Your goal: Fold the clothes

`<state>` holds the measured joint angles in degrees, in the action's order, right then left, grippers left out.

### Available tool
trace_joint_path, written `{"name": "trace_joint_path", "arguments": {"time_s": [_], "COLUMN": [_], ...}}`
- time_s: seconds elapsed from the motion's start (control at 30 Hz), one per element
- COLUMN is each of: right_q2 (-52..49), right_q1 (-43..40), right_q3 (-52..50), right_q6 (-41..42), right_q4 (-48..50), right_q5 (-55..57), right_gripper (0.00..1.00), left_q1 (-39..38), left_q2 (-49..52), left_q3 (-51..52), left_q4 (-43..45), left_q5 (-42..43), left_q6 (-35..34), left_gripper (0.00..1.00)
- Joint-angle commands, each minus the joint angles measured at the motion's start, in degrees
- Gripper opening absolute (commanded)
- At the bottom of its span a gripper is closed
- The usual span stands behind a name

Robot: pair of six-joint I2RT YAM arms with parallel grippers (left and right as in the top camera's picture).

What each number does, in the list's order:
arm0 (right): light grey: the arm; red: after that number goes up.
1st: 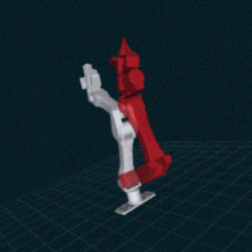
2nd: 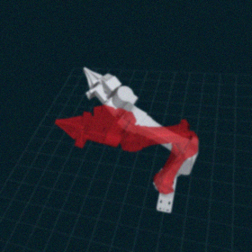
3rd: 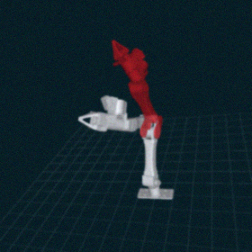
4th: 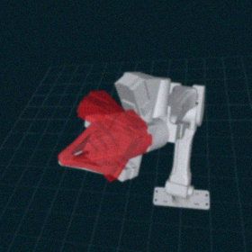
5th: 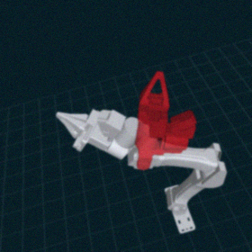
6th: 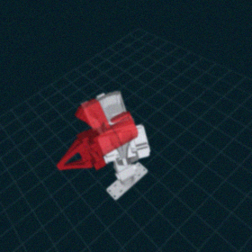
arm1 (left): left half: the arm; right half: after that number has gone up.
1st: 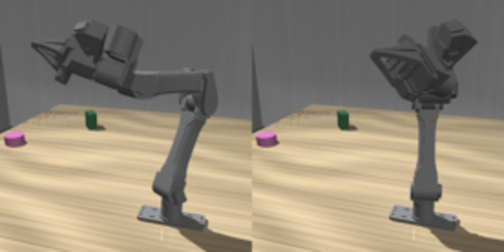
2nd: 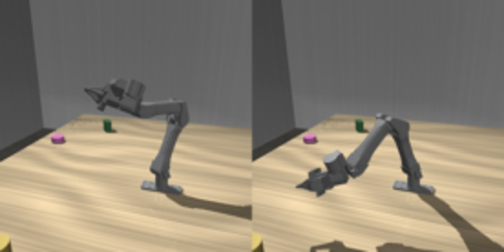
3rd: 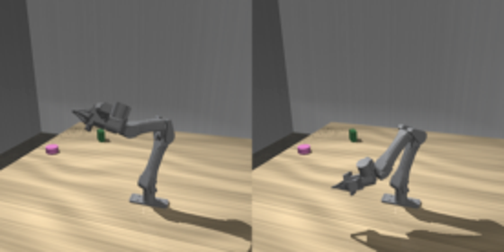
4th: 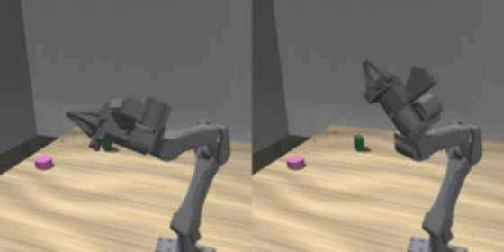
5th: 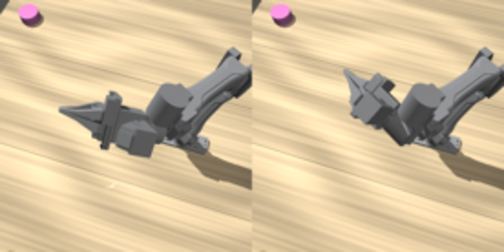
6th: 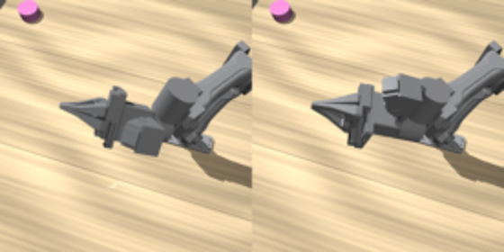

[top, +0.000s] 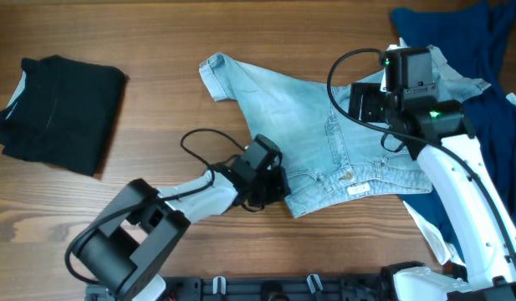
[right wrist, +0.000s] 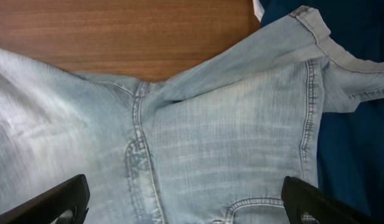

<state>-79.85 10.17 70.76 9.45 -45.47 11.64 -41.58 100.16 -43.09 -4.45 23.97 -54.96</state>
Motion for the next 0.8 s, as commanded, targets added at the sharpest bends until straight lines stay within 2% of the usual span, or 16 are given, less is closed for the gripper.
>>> {"name": "trace_joint_path", "arguments": {"time_s": [0.0, 0.1, 0.17, 0.2, 0.3, 0.37, 0.53, 0.67, 0.77], "right_q2": [0.3, 0.3, 0.2, 0.0, -1.6, -3.6, -15.0, -24.2, -31.1], "right_q1": [-1.1, -1.2, -1.2, -1.2, -1.2, -1.0, 3.4, 10.8, 16.1], "right_q3": [0.7, 0.7, 0.7, 0.7, 0.6, 0.6, 0.6, 0.7, 2.6], "right_q6": [1.2, 1.2, 1.2, 0.7, -9.7, -11.5, -10.7, -9.3, -7.3], "right_q4": [-0.4, -0.7, -0.5, 0.0, 1.9, 3.8, 18.5, 33.5, 39.0], "right_q5": [-0.6, -1.3, -4.7, -7.9, -25.6, -32.9, -43.7, -43.8, -41.9], "right_gripper": [1.00, 1.00, 1.00, 1.00, 0.99, 0.99, 0.95, 0.98, 0.99], "left_q1": [9.8, 25.3, 34.3, 40.3, 53.4, 58.0, 58.9, 58.9, 58.9], "left_q2": [-7.0, -20.0, -27.1, -31.4, -39.0, -40.6, -38.7, -38.3, -38.3], "left_q3": [0.7, 0.6, 0.6, 0.6, 0.6, 0.6, 0.7, 0.7, 0.7], "left_q4": [-14.5, -29.0, -33.9, -36.2, -40.2, -40.7, -44.7, -46.2, -47.1], "left_q5": [-4.3, -8.0, -8.7, -10.1, -14.4, -14.4, -14.2, -14.2, -14.2], "left_q6": [7.5, 14.4, 18.8, 21.6, 23.9, 24.6, 24.6, 24.7, 24.8], "left_gripper": [0.04, 0.04, 0.04, 0.04, 0.04, 0.04, 0.04, 0.04, 0.04]}}
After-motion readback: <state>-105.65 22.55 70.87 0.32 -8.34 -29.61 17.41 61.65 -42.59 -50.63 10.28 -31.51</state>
